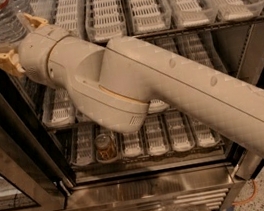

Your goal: Pick water bottle from top shelf of fridge

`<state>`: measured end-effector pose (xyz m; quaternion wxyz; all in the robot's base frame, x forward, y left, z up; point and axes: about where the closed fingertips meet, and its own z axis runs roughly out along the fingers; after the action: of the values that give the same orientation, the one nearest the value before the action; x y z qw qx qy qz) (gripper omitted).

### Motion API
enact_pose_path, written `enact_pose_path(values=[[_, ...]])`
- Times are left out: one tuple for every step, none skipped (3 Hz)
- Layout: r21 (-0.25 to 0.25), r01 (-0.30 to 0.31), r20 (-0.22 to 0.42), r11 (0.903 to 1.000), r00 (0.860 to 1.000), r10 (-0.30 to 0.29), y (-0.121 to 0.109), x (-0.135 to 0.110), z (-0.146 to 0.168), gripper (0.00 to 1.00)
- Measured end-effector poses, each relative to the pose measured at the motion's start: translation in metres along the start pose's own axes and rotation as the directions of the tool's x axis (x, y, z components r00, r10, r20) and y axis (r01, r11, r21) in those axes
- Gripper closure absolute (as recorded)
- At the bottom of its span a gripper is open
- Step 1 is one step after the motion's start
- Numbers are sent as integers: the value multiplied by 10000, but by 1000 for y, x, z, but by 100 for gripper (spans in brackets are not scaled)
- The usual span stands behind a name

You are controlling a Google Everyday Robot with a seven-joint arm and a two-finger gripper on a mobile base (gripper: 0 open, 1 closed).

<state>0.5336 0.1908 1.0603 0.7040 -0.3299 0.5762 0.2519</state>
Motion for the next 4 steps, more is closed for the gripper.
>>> enact_pose_path(values=[[118,-60,-19,9999,10000,60,-4,0,0,22],[130,-59,-72,9999,10000,60,-7,2,5,22],[108,-44,-118,9999,9999,45,-12,3,14,24],[33,-22,-140,10000,9999,22,-17,2,25,25]])
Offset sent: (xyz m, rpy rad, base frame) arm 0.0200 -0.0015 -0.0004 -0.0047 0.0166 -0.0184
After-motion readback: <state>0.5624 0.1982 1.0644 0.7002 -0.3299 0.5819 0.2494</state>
